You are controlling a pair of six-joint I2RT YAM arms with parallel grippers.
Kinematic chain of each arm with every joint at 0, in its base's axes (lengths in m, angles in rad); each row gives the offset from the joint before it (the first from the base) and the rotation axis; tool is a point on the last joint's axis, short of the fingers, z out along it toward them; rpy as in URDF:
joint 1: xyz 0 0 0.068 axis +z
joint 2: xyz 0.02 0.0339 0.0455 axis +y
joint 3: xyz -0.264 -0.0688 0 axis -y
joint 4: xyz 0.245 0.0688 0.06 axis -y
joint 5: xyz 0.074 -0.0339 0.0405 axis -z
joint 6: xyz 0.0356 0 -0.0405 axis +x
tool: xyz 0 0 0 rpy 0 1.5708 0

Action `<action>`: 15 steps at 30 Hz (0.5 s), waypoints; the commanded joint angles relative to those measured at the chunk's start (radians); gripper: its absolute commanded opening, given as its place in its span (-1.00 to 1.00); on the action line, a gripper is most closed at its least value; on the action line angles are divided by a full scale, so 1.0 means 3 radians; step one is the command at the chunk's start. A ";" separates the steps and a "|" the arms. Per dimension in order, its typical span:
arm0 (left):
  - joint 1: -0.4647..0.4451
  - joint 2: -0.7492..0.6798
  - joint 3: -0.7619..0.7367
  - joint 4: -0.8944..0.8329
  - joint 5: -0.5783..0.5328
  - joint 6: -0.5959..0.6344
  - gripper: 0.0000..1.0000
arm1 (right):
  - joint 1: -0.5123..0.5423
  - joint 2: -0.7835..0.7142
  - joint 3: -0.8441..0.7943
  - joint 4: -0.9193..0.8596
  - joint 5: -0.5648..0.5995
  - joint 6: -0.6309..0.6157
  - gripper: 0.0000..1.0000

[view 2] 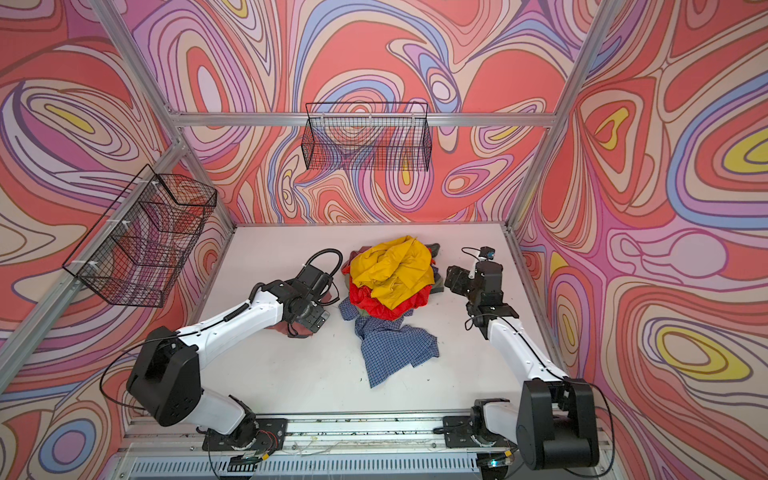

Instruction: Pick out a specific cloth from the pile

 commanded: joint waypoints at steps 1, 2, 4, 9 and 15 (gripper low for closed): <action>0.0041 0.0200 0.0068 -0.0123 0.0046 -0.0006 1.00 | -0.0008 -0.0076 0.0069 -0.0078 0.0021 -0.0058 0.74; 0.0089 0.0274 0.0087 -0.0140 0.0101 -0.0057 1.00 | -0.0008 -0.0083 0.0063 -0.0082 0.0019 -0.0061 0.74; 0.0172 0.0406 0.0103 -0.0124 0.0238 -0.0129 1.00 | -0.0008 -0.0094 0.0055 -0.0079 0.0019 -0.0065 0.74; 0.0292 0.0699 0.0214 -0.0137 0.0244 -0.0214 0.96 | -0.0008 -0.0136 0.0050 -0.0100 0.0042 -0.0076 0.74; 0.0457 0.1062 0.0430 -0.0283 0.0383 -0.0301 0.61 | -0.0008 -0.0160 0.0054 -0.0122 0.0060 -0.0075 0.74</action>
